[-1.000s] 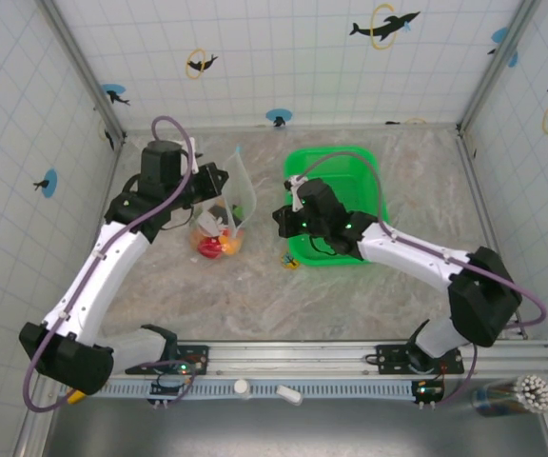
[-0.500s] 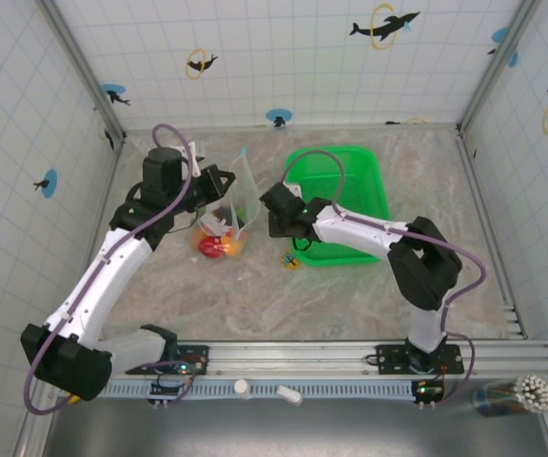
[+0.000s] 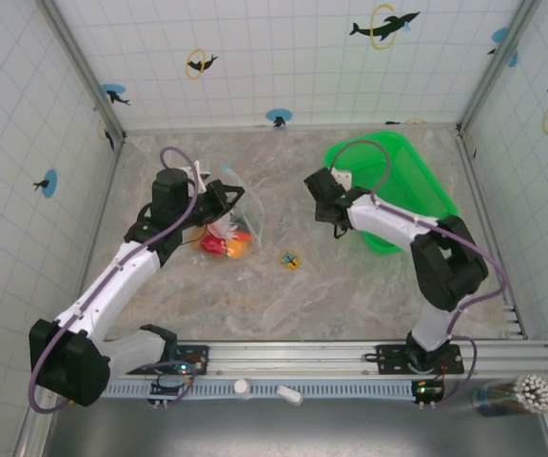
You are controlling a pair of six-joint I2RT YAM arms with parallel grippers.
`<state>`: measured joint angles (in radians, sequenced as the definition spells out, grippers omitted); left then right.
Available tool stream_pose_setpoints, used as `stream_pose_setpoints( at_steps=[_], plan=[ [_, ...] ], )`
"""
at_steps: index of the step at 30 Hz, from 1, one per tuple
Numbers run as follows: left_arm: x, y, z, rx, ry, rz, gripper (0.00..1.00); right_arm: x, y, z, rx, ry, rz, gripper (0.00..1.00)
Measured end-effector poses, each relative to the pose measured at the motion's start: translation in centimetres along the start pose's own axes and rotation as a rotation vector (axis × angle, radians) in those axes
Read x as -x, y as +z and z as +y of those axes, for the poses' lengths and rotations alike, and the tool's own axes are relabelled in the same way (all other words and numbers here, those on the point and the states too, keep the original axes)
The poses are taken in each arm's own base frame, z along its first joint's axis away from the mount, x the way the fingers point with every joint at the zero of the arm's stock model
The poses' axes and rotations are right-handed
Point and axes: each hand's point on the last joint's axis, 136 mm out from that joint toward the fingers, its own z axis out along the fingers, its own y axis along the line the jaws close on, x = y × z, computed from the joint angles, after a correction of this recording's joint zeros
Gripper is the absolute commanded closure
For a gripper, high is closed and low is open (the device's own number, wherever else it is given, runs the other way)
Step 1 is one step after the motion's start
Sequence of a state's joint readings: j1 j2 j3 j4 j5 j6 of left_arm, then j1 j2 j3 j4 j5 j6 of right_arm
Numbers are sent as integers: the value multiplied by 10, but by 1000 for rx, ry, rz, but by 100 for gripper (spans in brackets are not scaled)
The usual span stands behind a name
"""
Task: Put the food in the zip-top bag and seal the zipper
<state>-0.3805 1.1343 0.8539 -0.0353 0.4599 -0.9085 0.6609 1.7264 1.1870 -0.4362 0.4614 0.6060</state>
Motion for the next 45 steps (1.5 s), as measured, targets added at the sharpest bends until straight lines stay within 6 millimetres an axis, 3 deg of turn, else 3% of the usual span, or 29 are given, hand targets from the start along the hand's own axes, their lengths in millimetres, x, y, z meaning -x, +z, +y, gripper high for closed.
stream_pose_setpoints(
  at_steps=[2, 6, 13, 19, 25, 29, 32, 37, 40, 42, 43, 45],
  plan=[
    [-2, 4, 5, -19, -50, -13, 100, 6, -19, 7, 80, -11, -35, 64],
    [0, 9, -3, -72, -84, -51, 100, 14, -66, 38, 358, -44, -139, 33],
    [0, 18, -37, -181, -94, -100, 100, -38, -148, 101, 820, -193, -230, 10],
    [12, 15, -44, -206, -113, -173, 100, -71, -187, 132, 1040, -269, -316, 9],
    [19, 8, -44, -205, -121, -226, 100, -59, -195, 142, 1062, -252, -403, 9],
    [22, 5, -44, -203, -128, -250, 100, -54, -182, 149, 996, -231, -424, 21],
    [24, 1, -45, -203, -126, -270, 100, -30, -173, 159, 937, -189, -445, 37],
    [33, -14, -48, -186, -92, -342, 100, 14, -188, 179, 946, -161, -505, 78],
    [43, -33, -51, -161, -48, -423, 100, 42, -202, 193, 975, -179, -531, 95],
    [50, -47, -55, -151, -19, -475, 92, 61, -210, 202, 1003, -194, -539, 100],
    [53, -54, -57, -147, -5, -500, 83, 74, -215, 207, 1020, -205, -547, 100],
    [58, -65, -64, -149, 27, -535, 50, 93, -221, 216, 1052, -225, -548, 100]
  ],
)
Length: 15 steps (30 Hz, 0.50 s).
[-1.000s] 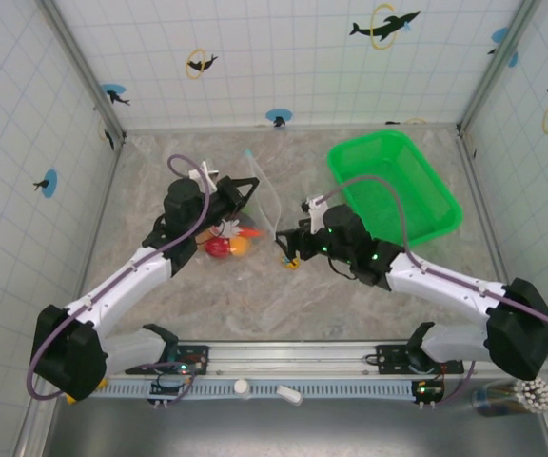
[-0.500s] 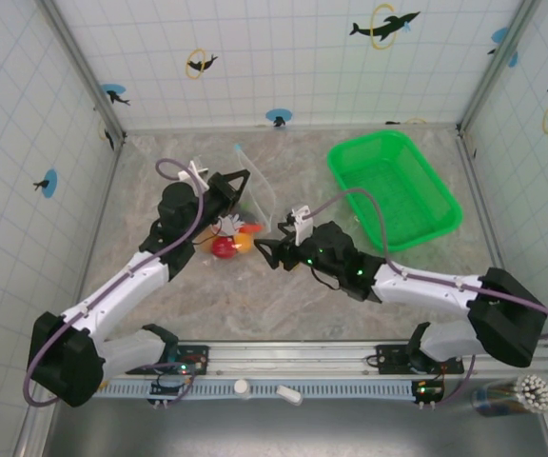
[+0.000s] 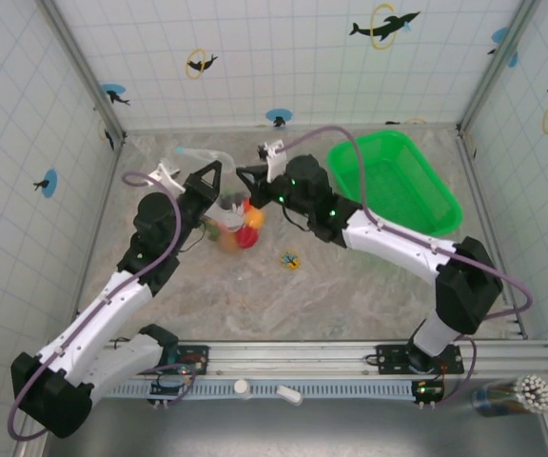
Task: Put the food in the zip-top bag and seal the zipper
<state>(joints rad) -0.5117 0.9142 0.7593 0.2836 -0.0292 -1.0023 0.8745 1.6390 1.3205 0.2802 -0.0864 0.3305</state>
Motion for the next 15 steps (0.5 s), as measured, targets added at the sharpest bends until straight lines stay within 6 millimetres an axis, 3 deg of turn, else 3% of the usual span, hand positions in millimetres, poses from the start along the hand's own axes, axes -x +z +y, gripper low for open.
stream_pose_setpoints(
  at_steps=[1, 5, 10, 15],
  plan=[
    [5, -2, -5, -5, 17, -12, 38, 9, 5, 0, 18, -7, 4, 100],
    [16, -7, -23, 2, 117, -7, 4, 26, 13, 7, 82, -59, 62, 100],
    [37, -26, -50, 6, 312, -20, 3, 49, -1, 16, 168, -152, 129, 100],
    [47, -64, -50, 5, 478, -87, 9, 71, -33, -19, 148, -189, 153, 100]
  ],
)
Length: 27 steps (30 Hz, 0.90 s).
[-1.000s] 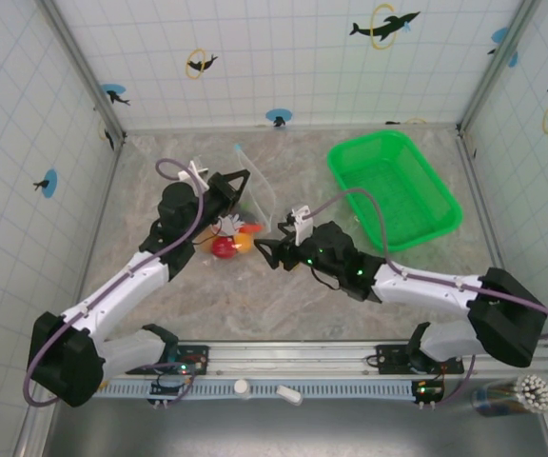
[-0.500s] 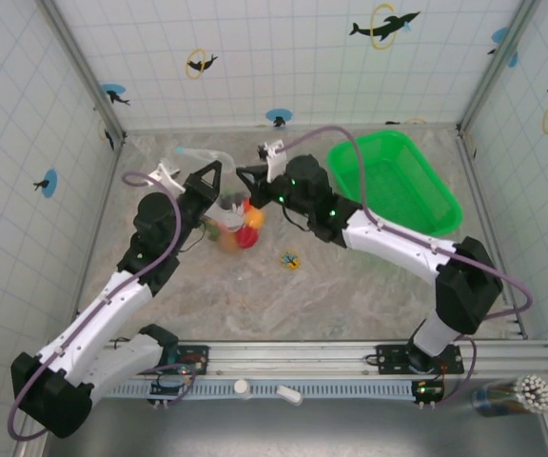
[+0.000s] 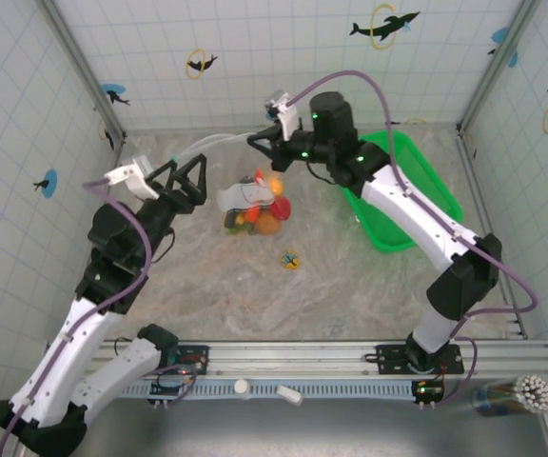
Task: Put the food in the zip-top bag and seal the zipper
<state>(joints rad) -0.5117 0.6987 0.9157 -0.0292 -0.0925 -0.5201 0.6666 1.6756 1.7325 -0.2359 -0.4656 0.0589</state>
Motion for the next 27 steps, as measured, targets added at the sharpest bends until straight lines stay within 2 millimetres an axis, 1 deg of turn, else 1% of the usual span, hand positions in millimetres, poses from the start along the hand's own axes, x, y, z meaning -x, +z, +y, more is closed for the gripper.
stream_pose_setpoints(
  at_steps=[1, 3, 6, 7, 8, 10, 13, 15, 16, 17, 18, 20, 21, 24, 26, 27],
  plan=[
    [-3, -7, 5, 8, 29, -10, 9, 2, -11, -9, -18, -2, 0, 100],
    [-5, -21, 14, 27, 78, -38, 8, 7, -34, -21, -47, -8, -15, 100],
    [-9, -33, 25, 52, 143, -81, 4, 8, -70, -24, -67, -13, -42, 100],
    [-13, -33, 29, 60, 168, -89, 4, 8, -81, -23, -65, -14, -56, 100],
    [-17, -31, 32, 68, 184, -84, 4, 7, -88, -22, -58, -12, -65, 100],
    [-36, -17, 42, 97, 224, -26, 4, 4, -106, -19, -43, -10, -96, 100],
    [-72, 11, 44, 59, 247, 103, 5, -3, -123, -20, -20, 2, -120, 100],
    [-93, 26, 45, 12, 235, 176, 8, -9, -130, -22, -8, 15, -128, 100],
    [-101, 32, 46, -22, 212, 200, 10, -12, -134, -24, -3, 22, -134, 100],
    [-105, 35, 47, -55, 191, 205, 10, -14, -137, -25, 0, 29, -137, 100],
    [-107, 38, 49, -93, 165, 199, 11, -17, -140, -26, 4, 36, -144, 100],
    [-109, 38, 50, -172, 122, 175, 15, -21, -145, -24, 20, 44, -155, 100],
    [-113, 38, 47, -226, 103, 169, 17, -22, -147, -20, 32, 44, -161, 100],
    [-129, 34, 32, -387, 54, 190, 20, -20, -153, -9, 66, 30, -184, 100],
    [-131, 31, 22, -454, 41, 198, 21, -16, -157, -3, 83, 15, -199, 100],
    [-128, 29, 16, -487, 43, 189, 21, -13, -158, -1, 88, 8, -207, 100]
  ],
)
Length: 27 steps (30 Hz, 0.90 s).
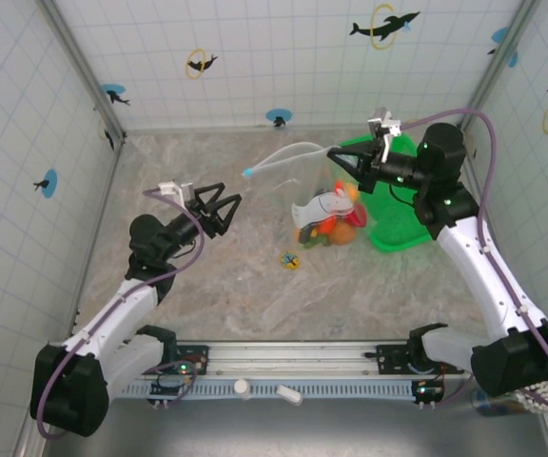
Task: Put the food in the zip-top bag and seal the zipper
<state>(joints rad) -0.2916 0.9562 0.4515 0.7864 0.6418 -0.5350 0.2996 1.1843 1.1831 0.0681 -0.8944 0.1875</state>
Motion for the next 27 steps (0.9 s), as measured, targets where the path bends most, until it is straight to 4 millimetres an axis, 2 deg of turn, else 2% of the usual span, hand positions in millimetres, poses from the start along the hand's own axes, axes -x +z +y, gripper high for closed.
stream_pose_setpoints(
  at_steps=[3, 4, 9, 13, 17, 20, 23, 27],
  plan=[
    [17, -1, -25, -143, 36, -88, 19, 4, -2, 7, 27, -7, -25, 100],
    [17, -1, -28, -171, 42, -100, 19, 3, -3, 10, 37, -2, -30, 100],
    [12, 0, -40, -284, 42, -136, 18, 5, -3, 17, 82, 17, -57, 100],
    [13, 11, -35, -326, -12, -131, 21, 9, -4, 21, 104, 19, -74, 100],
    [13, 32, -27, -358, -107, -86, 32, 13, -4, 23, 116, 14, -85, 100],
    [14, 45, -34, -407, -137, -61, 38, 13, -4, 24, 121, 18, -85, 100],
    [12, 49, -42, -439, -144, -49, 45, 12, -4, 24, 121, 22, -85, 100],
    [8, 52, -50, -470, -154, -28, 67, 12, -4, 24, 122, 22, -87, 100]
  ],
)
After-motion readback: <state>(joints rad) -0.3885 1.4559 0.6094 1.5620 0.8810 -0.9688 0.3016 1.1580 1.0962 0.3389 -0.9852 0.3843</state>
